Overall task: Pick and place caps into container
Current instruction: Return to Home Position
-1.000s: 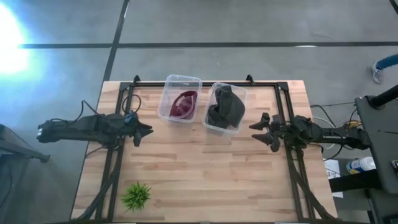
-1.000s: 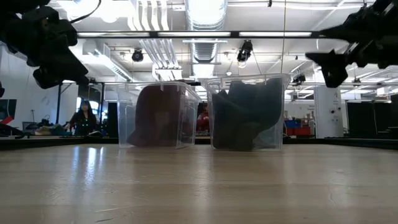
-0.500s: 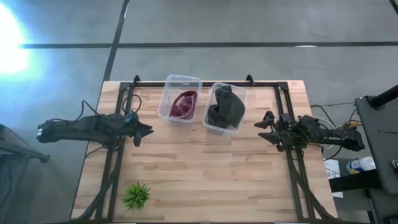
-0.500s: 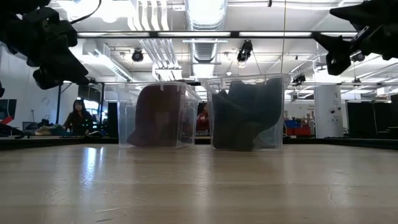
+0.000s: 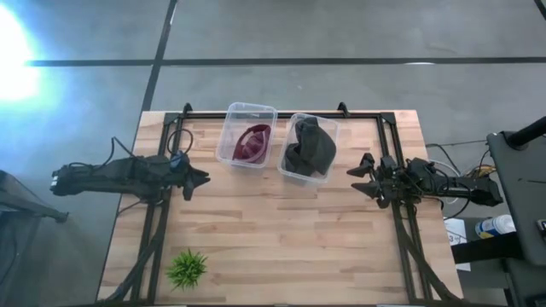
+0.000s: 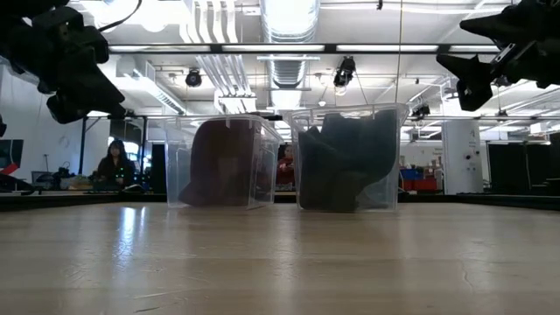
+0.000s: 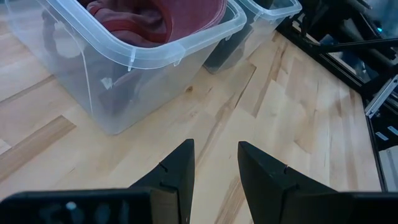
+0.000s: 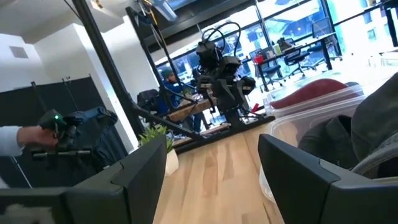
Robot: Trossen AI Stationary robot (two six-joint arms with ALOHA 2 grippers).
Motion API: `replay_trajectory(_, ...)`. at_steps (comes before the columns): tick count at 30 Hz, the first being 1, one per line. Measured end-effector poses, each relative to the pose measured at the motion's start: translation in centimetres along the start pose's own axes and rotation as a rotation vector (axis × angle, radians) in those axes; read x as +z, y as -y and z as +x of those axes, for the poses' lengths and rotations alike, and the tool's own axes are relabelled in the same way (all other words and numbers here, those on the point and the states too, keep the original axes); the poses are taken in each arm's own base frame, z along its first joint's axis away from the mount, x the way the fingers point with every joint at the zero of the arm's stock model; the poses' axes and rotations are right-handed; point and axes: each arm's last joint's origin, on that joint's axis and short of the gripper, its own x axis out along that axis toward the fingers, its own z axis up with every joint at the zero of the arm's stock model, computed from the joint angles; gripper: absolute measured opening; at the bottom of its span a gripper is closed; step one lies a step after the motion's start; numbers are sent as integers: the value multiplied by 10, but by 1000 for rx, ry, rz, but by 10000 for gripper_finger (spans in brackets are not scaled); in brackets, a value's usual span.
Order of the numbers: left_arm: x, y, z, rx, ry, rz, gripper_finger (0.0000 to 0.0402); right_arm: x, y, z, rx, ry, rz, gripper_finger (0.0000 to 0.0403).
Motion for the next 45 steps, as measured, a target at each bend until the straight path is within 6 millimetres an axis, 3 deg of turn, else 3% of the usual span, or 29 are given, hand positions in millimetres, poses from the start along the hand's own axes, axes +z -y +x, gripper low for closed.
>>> replay_trajectory(12,0,0,0,-1,2,-34,116,0,0,0,-2,-4,1,251)
replay_trajectory(17,-2,-1,3,-1,15,46,116,0,0,0,-2,-4,1,251)
replay_trajectory(24,0,1,8,-59,243,232,116,0,0,0,-2,-3,1,251)
replay_trajectory(34,-21,-12,18,-155,565,348,116,0,0,0,-2,-3,1,251)
replay_trajectory(45,-28,-19,21,-123,607,463,116,0,0,0,-2,-3,1,251)
